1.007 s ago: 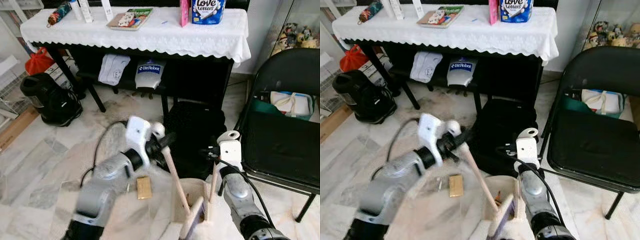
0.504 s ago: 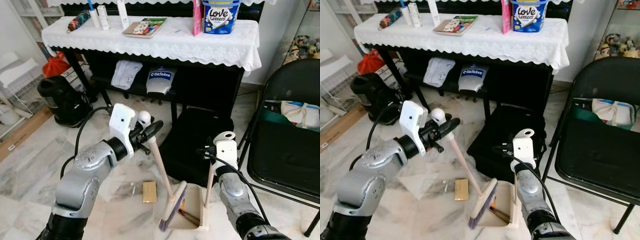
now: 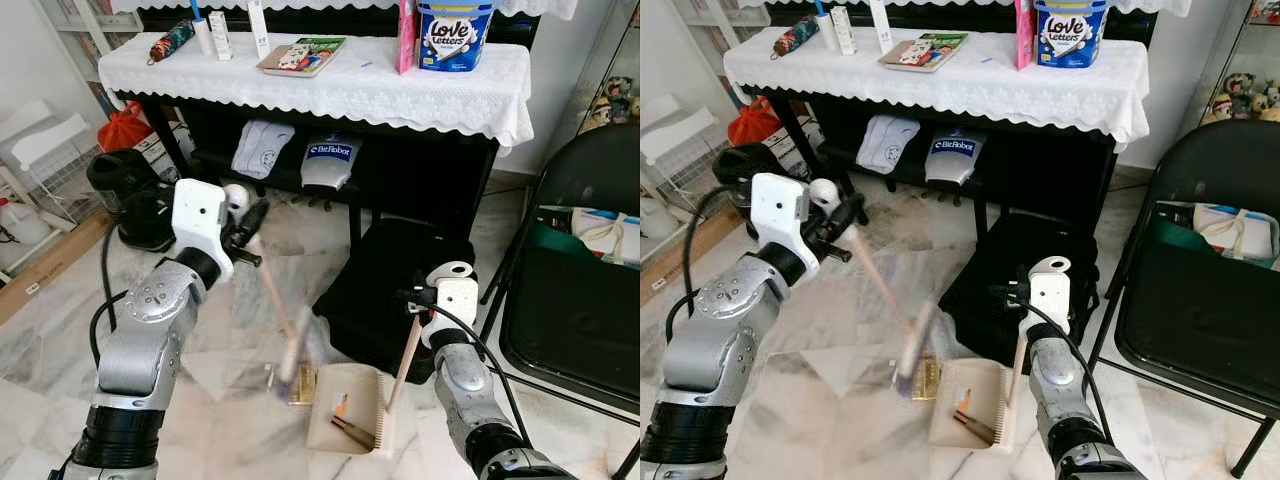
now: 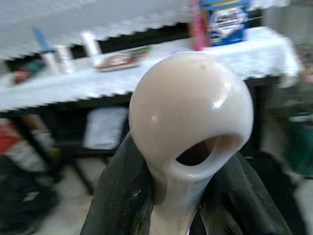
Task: Sweep floor
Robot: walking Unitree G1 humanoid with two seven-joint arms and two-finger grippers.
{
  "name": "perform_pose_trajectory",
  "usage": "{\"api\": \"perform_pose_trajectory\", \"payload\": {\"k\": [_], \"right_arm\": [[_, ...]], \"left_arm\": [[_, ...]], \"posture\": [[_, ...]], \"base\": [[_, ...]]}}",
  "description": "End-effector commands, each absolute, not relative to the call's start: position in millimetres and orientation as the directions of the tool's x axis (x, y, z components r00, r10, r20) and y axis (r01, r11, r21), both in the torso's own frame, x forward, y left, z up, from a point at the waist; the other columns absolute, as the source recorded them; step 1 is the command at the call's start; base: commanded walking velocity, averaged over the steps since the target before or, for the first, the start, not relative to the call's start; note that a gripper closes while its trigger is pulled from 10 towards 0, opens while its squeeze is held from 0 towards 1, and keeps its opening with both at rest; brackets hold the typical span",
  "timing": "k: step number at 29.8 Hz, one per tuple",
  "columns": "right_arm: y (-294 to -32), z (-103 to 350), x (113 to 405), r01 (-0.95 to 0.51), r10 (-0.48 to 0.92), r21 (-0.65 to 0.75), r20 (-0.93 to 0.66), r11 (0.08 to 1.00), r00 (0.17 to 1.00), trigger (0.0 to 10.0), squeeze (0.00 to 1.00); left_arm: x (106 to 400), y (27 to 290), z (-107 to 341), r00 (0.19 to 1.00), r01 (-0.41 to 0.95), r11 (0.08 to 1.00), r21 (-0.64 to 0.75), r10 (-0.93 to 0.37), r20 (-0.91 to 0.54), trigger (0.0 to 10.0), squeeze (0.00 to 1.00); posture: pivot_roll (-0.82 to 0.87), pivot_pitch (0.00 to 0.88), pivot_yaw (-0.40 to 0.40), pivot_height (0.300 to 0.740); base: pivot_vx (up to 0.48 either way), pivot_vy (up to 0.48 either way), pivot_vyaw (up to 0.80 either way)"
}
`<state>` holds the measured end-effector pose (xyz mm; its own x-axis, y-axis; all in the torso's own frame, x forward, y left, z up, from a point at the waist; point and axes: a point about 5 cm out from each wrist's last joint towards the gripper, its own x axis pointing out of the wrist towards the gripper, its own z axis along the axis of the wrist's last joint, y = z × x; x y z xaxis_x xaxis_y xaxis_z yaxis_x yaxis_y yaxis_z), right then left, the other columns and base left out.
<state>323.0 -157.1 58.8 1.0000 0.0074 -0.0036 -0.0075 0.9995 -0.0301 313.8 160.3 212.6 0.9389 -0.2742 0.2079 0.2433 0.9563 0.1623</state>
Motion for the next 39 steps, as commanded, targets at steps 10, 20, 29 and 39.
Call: {"api": "perform_pose_trajectory", "payload": {"k": [10,20,29,39], "right_arm": [[-137.3,88.0,329.8,-0.100,0.088,0.064,0.167,0.993,0.982,10.0,0.00],[-118.0,95.2,332.2,-0.177,0.147,0.140,0.197,0.974,0.969,10.0,0.00],[-94.6,98.4,333.4,-0.276,0.236,0.201,0.202,0.940,0.951,10.0,0.00],[-92.3,102.9,338.8,-0.318,0.279,0.195,0.202,0.928,0.939,10.0,0.00]], "left_arm": [[307.1,193.8,168.7,0.974,-0.049,0.977,0.209,0.001,0.226,10.0,0.00],[296.8,204.6,152.1,0.977,-0.099,0.974,0.203,0.057,0.205,10.0,0.00],[289.6,205.6,148.9,0.975,-0.106,0.976,0.192,0.064,0.211,10.0,0.00],[274.9,185.3,131.6,0.980,-0.106,0.980,0.169,0.074,0.186,10.0,0.00]], "posture": [[0.05,0.000,0.030,0.740],[0.09,0.000,0.016,0.740],[0.14,0.000,-0.016,0.740],[0.16,0.000,-0.037,0.740]], "base": [[0.000,0.000,0.00],[0.000,0.000,0.00],[0.000,0.000,0.00],[0.000,0.000,0.00]]}}
